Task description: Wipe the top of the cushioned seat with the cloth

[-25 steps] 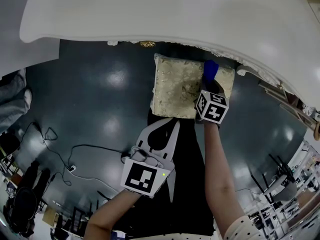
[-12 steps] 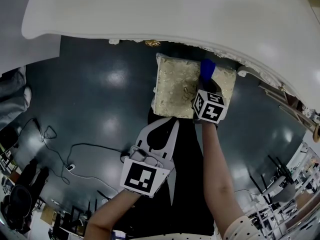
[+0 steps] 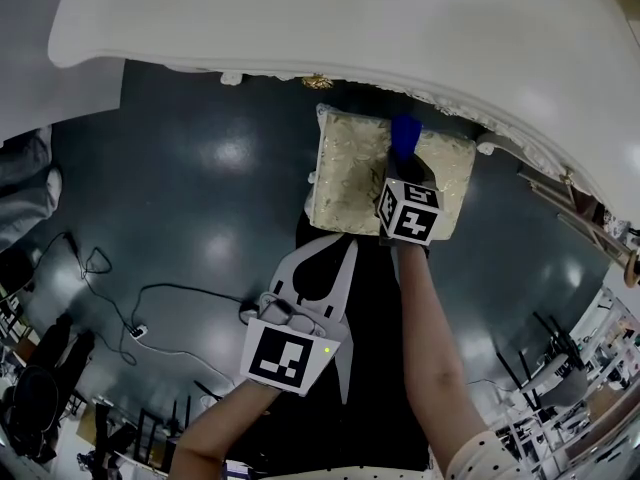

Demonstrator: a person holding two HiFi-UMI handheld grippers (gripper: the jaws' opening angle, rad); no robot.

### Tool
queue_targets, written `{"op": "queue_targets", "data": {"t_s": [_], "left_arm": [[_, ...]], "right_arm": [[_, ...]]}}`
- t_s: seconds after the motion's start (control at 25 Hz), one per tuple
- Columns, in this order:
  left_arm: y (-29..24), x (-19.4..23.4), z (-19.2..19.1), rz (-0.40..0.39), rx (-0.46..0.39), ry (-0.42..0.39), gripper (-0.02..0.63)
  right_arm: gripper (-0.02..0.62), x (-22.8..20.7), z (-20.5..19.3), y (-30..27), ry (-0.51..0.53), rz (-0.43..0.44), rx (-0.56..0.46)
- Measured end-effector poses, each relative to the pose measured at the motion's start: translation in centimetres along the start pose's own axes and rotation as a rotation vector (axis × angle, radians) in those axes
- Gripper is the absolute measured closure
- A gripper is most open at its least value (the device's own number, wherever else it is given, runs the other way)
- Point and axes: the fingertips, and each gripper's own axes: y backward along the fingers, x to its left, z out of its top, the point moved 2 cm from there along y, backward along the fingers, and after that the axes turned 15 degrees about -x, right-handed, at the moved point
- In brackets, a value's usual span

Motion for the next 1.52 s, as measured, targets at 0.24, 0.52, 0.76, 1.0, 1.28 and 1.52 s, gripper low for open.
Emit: {"op": "queue_targets", "data": {"t_s": [0.24,0.52,0.76,1.0,1.28,1.52], "left_arm": [[0.5,0.5,0.3,0.012,-0.009,-0.003,0.609],[1.0,1.1,0.4,0.028,-0.018,0.003,0.609],[1.6,1.6,0.5,0.046,-0.030,0.010,0.609],[2.1,2.2,0.4,0.058,-0.036,0.011,0.609],[2.8,2.8,0.6,0.077,-0.045,0.018,0.609],[3.4,3.6,0.6,0.103,-0.055,0.027,0.609]], "right_arm": [[0.532,1.4,0.2,-0.1,0.007,0.017,-0.001],[0.532,3.0,0.3,-0.6,0.020,0.041,0.001],[0.532,4.2,0.4,-0.9,0.030,0.056,0.002],[0.532,6.1,0.5,-1.3,0.023,0.075,0.001],[0.532,9.1,0.6,-1.7,0.038,0.130,0.002],[0.532,10.7,0.5,-2.2,0.034,0.157,0.004]]}}
